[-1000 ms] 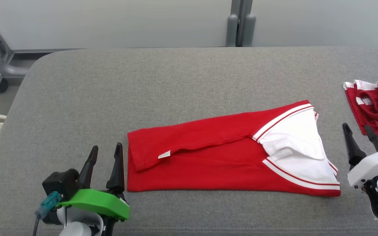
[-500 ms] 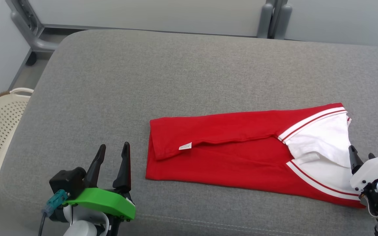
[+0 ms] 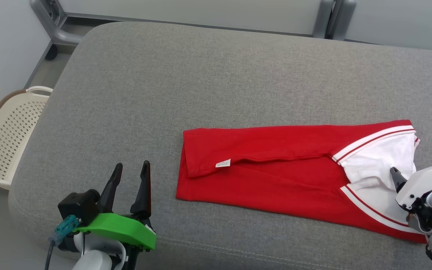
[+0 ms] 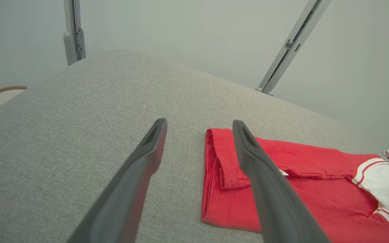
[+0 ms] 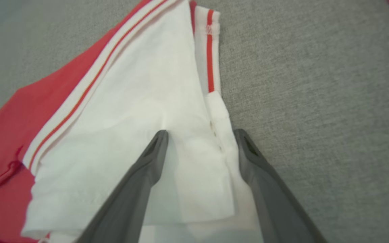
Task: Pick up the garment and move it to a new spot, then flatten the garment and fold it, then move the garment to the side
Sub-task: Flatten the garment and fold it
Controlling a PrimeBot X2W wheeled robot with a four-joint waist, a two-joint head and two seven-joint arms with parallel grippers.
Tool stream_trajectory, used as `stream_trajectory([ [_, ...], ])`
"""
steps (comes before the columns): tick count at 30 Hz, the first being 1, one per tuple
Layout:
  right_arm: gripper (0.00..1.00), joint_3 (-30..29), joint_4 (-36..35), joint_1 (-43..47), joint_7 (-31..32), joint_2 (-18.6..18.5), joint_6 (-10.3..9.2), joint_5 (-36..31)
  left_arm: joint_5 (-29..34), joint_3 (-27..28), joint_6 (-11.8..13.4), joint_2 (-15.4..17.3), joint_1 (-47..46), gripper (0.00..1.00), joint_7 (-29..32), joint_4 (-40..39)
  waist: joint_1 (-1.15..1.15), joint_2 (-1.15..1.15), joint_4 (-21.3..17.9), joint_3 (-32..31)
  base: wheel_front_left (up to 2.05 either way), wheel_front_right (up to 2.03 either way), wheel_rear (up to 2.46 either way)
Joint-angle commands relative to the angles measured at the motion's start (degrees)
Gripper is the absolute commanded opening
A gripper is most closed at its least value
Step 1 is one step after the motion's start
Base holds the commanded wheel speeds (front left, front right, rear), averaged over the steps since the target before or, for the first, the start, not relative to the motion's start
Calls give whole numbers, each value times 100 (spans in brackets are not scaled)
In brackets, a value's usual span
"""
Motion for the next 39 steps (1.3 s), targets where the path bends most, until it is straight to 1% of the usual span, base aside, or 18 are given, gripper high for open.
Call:
stream_trajectory([
  [1,100,140,63,26,144,87,3,56,-31,10,-18,-13,-83,100,-28,-3,0,0,13,14,0,0,0],
  [2,100,217,51,9,185,108,4,95,-34,10,-18,-17,-87,100,-33,0,0,0,16,22,0,0,0],
  [3,88,387,-2,-7,247,131,6,152,-37,15,-21,-15,-96,100,-37,10,0,0,20,34,0,0,0],
  [4,65,474,-21,0,266,130,11,185,-38,15,-25,-15,-98,100,-43,19,0,0,20,35,0,0,0],
  [5,46,559,-39,8,290,133,12,196,-42,16,-27,-14,-100,100,-51,24,0,0,20,36,0,0,0],
  [9,0,801,-35,22,251,83,10,272,-45,17,-14,-13,-110,100,-68,44,0,0,10,44,0,0,0],
  [14,0,924,69,-72,82,-49,-4,398,-47,30,-2,-13,-119,100,-93,59,0,0,-36,63,0,0,0],
  [20,0,1011,66,-175,-58,-301,-9,575,-72,18,-28,-38,-99,100,-112,64,0,0,-173,34,0,0,0],
  [33,0,1222,-299,-221,-132,-885,-4,893,-168,29,-53,-91,31,100,-154,71,0,0,-622,-116,0,0,0],
  [39,0,1335,-701,-179,-36,-1058,-3,1015,-203,19,-72,-141,84,100,-175,97,0,0,-765,-177,0,0,0],
])
